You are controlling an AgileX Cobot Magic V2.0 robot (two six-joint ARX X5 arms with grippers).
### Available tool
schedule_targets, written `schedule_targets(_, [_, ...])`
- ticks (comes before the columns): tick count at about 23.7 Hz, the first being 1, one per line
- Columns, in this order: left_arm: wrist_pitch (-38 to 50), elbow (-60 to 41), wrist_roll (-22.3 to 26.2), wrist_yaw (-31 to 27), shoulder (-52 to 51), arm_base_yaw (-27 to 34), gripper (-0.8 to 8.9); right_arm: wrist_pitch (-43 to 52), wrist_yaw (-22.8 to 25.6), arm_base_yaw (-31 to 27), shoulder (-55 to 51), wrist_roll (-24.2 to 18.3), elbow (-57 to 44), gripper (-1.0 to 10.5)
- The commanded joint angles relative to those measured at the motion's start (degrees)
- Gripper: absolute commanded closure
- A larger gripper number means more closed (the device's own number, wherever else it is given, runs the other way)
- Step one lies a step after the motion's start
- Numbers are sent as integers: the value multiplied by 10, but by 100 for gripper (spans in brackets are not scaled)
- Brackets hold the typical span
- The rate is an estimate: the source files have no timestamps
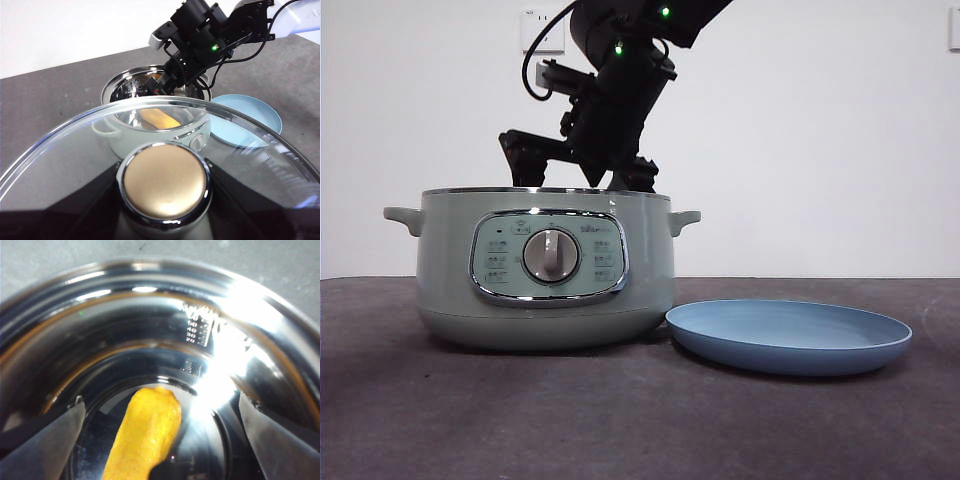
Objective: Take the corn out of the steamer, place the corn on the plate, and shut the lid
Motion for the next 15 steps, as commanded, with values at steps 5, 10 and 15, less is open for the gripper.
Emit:
schedule_targets(5, [24,5,-3,-1,-4,1,820,3,1,12,26,-5,2,258])
schedule_targets(10, [22,5,-3,1,-4,1,820,-3,1,16,27,-5,2,258])
schedule_targets(15, [18,5,-3,1,-4,1,820,-32,1,19,44,-3,2,259])
